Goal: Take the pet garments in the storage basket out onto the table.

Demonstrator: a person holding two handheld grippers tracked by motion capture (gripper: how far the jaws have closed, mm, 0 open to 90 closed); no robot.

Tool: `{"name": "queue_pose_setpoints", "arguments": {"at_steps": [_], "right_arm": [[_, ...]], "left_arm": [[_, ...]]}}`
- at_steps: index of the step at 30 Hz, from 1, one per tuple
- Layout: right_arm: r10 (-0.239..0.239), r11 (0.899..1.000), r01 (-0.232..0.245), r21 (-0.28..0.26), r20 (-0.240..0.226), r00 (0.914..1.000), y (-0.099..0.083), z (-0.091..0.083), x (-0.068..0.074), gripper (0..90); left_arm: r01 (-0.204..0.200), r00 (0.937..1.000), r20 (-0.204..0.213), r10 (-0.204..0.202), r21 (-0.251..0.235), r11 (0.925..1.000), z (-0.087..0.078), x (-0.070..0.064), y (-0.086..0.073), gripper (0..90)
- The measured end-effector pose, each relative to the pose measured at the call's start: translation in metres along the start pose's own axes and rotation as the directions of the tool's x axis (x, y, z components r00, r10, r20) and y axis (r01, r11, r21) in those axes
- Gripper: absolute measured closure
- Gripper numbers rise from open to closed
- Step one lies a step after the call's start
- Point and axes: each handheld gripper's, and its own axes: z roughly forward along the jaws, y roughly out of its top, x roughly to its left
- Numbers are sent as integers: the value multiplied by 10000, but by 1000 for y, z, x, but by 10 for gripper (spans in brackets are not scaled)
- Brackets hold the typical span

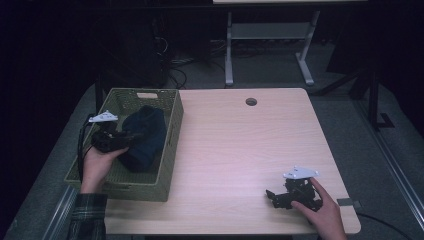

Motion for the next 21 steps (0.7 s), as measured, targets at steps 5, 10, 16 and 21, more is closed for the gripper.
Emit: {"name": "queue_pose_setpoints", "arguments": {"at_steps": [5,10,16,21], "right_arm": [[13,10000,-13,4,4,10000,0,0,0,0],[-5,10000,5,-4,-1,10000,0,0,0,0],[-59,10000,59,-16,-10,10000,0,0,0,0],[-38,10000,38,-12,-14,10000,0,0,0,0]], "left_arm": [[-19,9999,138,25,-431,9991,-6,-2,4,680],[-81,9994,333,116,-1035,9946,-13,-5,9,682],[-142,9971,712,273,-1793,9837,-24,-12,18,684],[-402,9942,873,622,-2348,9712,-30,-23,28,685]]}}
